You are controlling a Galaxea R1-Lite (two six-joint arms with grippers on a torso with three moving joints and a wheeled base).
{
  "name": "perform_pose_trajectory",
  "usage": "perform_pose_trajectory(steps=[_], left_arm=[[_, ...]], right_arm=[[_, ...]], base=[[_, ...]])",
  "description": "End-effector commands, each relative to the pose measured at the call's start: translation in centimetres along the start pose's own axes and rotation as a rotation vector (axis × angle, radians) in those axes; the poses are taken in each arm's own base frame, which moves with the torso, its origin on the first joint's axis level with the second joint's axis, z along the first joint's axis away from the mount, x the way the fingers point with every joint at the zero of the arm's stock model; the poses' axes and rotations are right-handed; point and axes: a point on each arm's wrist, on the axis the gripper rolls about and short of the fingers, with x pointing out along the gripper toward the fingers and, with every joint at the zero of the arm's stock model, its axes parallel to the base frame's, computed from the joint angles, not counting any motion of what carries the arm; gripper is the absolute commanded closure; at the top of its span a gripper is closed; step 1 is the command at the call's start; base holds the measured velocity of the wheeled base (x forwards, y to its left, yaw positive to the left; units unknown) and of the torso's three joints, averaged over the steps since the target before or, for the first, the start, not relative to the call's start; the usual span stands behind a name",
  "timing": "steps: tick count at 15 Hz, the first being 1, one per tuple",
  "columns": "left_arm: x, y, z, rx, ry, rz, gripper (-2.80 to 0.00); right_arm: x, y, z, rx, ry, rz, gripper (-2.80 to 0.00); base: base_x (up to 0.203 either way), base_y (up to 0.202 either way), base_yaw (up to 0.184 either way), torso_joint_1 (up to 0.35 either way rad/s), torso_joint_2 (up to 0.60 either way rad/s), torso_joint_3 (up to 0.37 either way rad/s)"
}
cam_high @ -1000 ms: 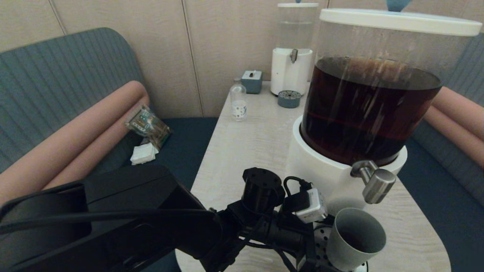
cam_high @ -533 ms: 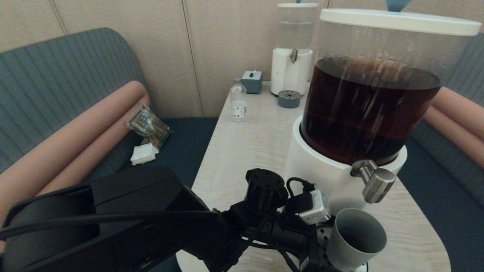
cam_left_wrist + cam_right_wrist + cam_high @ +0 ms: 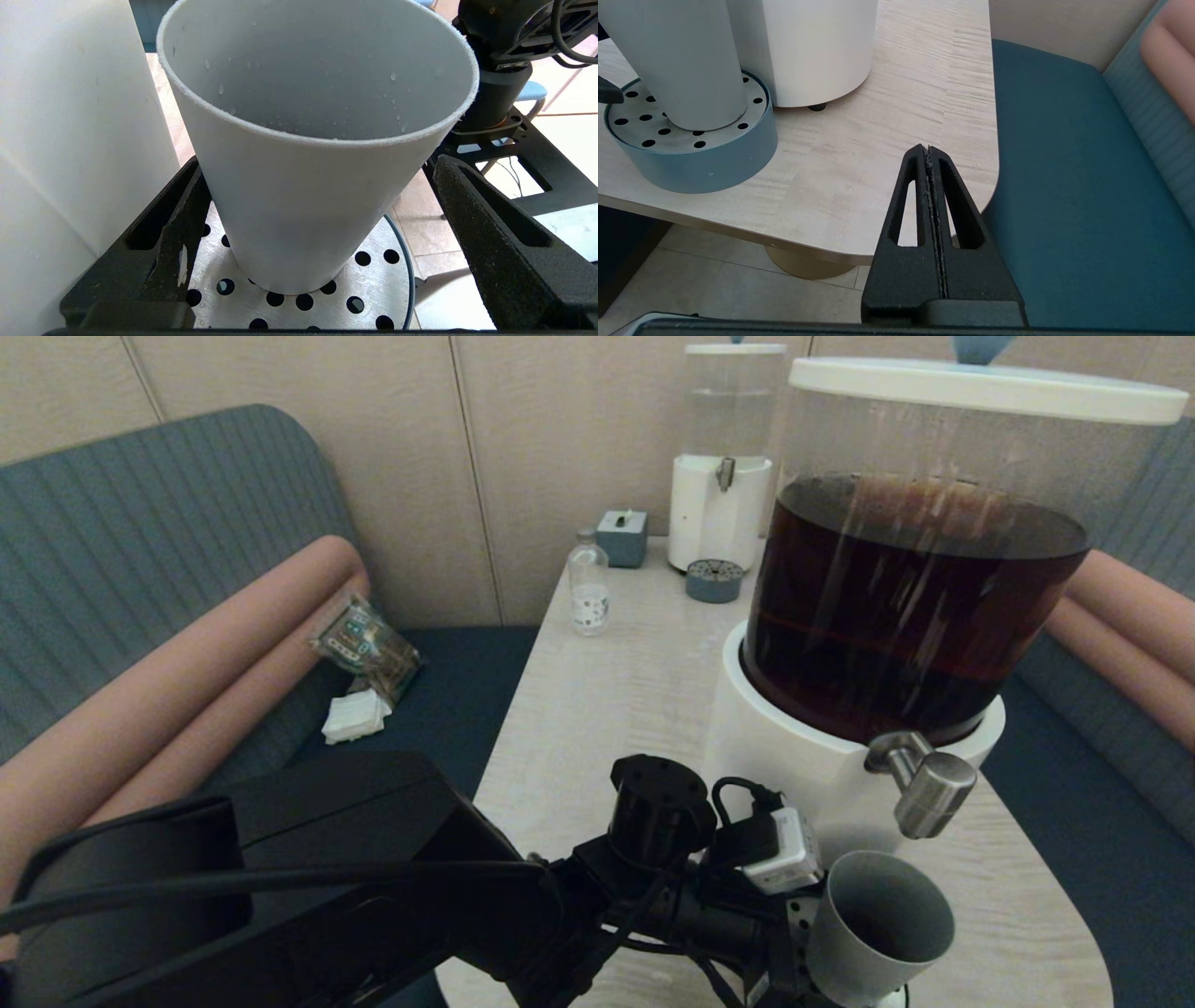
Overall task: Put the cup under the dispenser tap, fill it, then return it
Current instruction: Place the cup next to the water dispenser
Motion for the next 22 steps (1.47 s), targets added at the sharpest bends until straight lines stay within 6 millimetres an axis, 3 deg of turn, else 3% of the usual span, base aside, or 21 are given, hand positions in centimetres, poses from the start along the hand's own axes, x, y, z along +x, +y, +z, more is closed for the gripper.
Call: perform_pose_trajectory(steps=[1,16,17,22], left_arm=[[0.1,-0.1,0.0,0.004,-0.003,-0.005,-2.8],[1.4,0.1,-0.1,-0.006,0.0,0.02,-2.8],[1.5,0.1,-0.2,-0.006,0.0,0.02,0.0],[1.5,0.0,-0.3,-0.009,0.002,0.015,0.0]], right_arm=[[0.0,0.0,-0.3,-0.001,0.002,0.001,0.0],[0.0,0.0,-0.3,-0.001,0.004,0.002,0.0],[0.0,0.0,-0.3,-0.001,0.002,0.002,0.0],[0.0,0.0,-0.3,-0.001,0.004,0.002,0.0]], base=[[0.0,0.0,0.0,0.0,0.0,0.0],[0.0,0.0,0.0,0.0,0.0,0.0],[0.0,0.0,0.0,0.0,0.0,0.0],[0.0,0.0,0.0,0.0,0.0,0.0]])
